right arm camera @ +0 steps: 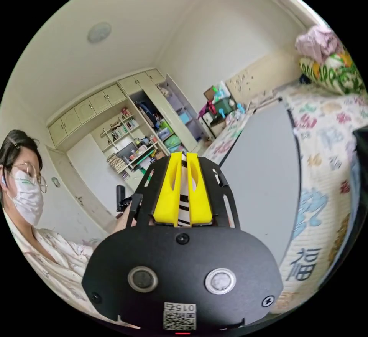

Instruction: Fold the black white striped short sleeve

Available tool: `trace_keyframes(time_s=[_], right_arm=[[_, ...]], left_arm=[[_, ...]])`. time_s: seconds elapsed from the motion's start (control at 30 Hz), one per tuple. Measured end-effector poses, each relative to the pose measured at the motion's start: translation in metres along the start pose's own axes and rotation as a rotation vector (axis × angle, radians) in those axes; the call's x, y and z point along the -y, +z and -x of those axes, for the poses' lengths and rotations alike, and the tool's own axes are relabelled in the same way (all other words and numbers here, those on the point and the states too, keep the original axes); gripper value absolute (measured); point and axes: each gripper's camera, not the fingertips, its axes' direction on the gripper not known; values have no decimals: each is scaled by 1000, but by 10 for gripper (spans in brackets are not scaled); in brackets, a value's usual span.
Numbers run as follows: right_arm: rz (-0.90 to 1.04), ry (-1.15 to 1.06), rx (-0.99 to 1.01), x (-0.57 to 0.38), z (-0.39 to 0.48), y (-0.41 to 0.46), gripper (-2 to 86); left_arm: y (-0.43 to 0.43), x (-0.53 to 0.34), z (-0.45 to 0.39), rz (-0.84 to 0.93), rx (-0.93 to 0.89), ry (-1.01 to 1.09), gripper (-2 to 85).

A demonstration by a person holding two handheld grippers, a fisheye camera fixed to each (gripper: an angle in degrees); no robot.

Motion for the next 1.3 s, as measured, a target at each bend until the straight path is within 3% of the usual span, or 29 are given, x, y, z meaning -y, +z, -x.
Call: trace_keyframes(time_s=[0.13, 0.33, 0.57, 0.8, 1.0, 1.07, 1.17, 1.3], right_arm=[[-106, -100, -79, 16, 49, -69, 11], [-202, -70, 48, -11, 81, -112, 6], [-266, -77, 88, -39, 102, -131, 4], [-158, 27, -134, -80, 12, -27, 6], [80, 216, -455, -131, -150, 154, 18], [130, 190, -403, -143, -159, 172, 22], [289, -122, -224, -169, -115, 181, 33], [715, -431, 68, -258, -61, 186, 70]], left_arm=[[-106, 27, -41, -162, -4, 120, -3], [-207, 43, -89, -296, -19, 222, -3], [-219, 58, -109, -301, -67, 270, -3], [-83, 73, -47, -163, -45, 130, 4], [125, 63, 52, 91, 235, -50, 49], [167, 54, 62, 168, 282, -68, 56], [204, 41, 19, 282, 177, 175, 62], [254, -1, -51, 711, -144, 496, 78]])
